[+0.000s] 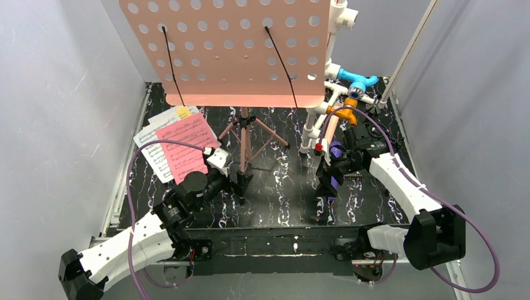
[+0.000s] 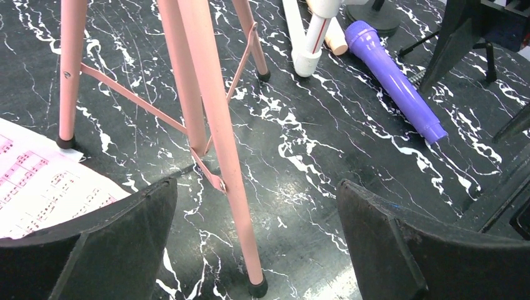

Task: Pack up the instrument practice props
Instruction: Close the music stand at the center of the board.

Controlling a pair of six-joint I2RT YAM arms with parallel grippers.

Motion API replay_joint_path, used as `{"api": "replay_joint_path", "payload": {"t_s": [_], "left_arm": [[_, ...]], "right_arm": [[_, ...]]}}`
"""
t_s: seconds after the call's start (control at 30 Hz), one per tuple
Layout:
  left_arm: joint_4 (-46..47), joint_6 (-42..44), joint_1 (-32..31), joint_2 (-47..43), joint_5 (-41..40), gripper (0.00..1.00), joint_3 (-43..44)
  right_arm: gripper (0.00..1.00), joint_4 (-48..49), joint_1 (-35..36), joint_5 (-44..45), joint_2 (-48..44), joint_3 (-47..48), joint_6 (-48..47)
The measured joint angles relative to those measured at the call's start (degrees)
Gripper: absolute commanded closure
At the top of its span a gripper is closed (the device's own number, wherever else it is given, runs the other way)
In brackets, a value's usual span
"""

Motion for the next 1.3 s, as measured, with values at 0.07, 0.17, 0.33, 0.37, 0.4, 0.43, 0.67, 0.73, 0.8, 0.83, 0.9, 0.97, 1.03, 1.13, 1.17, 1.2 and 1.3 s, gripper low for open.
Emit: {"api": "replay_joint_path", "payload": {"t_s": [0.07, 0.17, 0.33, 0.37, 0.4, 0.43, 0.67, 0.73, 0.8, 0.83, 0.9, 0.97, 1.03, 1.13, 1.17, 1.2, 1.3], "left_arm": [[0.5, 0.0, -0.1, 0.2, -0.9, 0.07, -0.1], [1.6, -0.1, -0.2, 0.8, -2.5, 0.09, -0.1], [3.0, 0.0, -0.2, 4.3, -4.5, 0.13, 0.1], [3.3, 0.0, -0.2, 5.2, -4.7, 0.14, 0.1], [3.5, 0.0, -0.2, 5.9, -4.9, 0.15, 0.1], [3.8, 0.0, -0.2, 6.6, -5.1, 0.16, 0.2], [6.4, 1.1, -0.3, 9.8, -7.2, 0.20, 1.6], [7.8, 2.0, -0.3, 10.8, -8.6, 0.21, 1.8], [9.4, 2.9, -0.3, 12.4, -9.8, 0.25, 2.3], [10.3, 3.3, -0.3, 13.6, -10.3, 0.27, 2.8], [11.6, 4.1, -0.3, 15.8, -11.1, 0.36, 3.5], [13.0, 4.7, -0.3, 18.5, -11.7, 0.56, 4.7], [13.8, 5.4, -0.3, 20.4, -12.2, 0.72, 5.7], [14.6, 6.6, -0.3, 22.0, -13.0, 0.98, 7.0], [14.8, 6.3, -0.3, 22.1, -13.6, 1.00, 7.2], [15.0, 6.1, -0.1, 22.2, -14.0, 1.00, 7.2], [14.9, 7.4, -0.1, 22.4, -13.9, 1.00, 7.7]], "right_arm": [[0.00, 0.1, 0.0, 0.0, 0.0, 0.0, 0.1], [0.00, 0.2, 0.0, 0.0, 0.0, 0.0, 0.2], [0.00, 0.2, 0.0, 0.0, 0.0, 0.0, 0.3], [0.00, 0.2, 0.0, 0.0, 0.0, 0.0, 0.4], [0.00, 0.2, 0.0, 0.0, 0.0, 0.0, 0.4], [0.00, 0.2, 0.0, 0.0, 0.0, 0.0, 0.5], [0.00, 0.2, 0.0, 0.0, 0.0, 0.0, 0.5], [0.00, 0.2, 0.0, 0.0, 0.0, 0.0, 0.5], [0.00, 0.2, 0.0, 0.0, 0.0, 0.0, 0.5], [0.00, 0.2, 0.0, 0.0, 0.0, 0.0, 0.5], [0.00, 0.2, 0.0, 0.0, 0.0, 0.0, 0.5], [0.00, 0.3, 0.0, 0.0, -0.1, 0.0, 0.5], [0.00, 0.2, 0.0, 0.0, -0.2, 0.0, 0.5], [0.00, 0.2, 0.0, 0.0, -0.4, 0.0, 0.5], [0.00, 0.2, 0.0, 0.0, -0.4, 0.0, 0.5], [0.00, 0.3, 0.0, 0.0, -0.4, 0.0, 0.5], [0.00, 0.2, 0.0, 0.0, -0.4, 0.0, 0.5]]}}
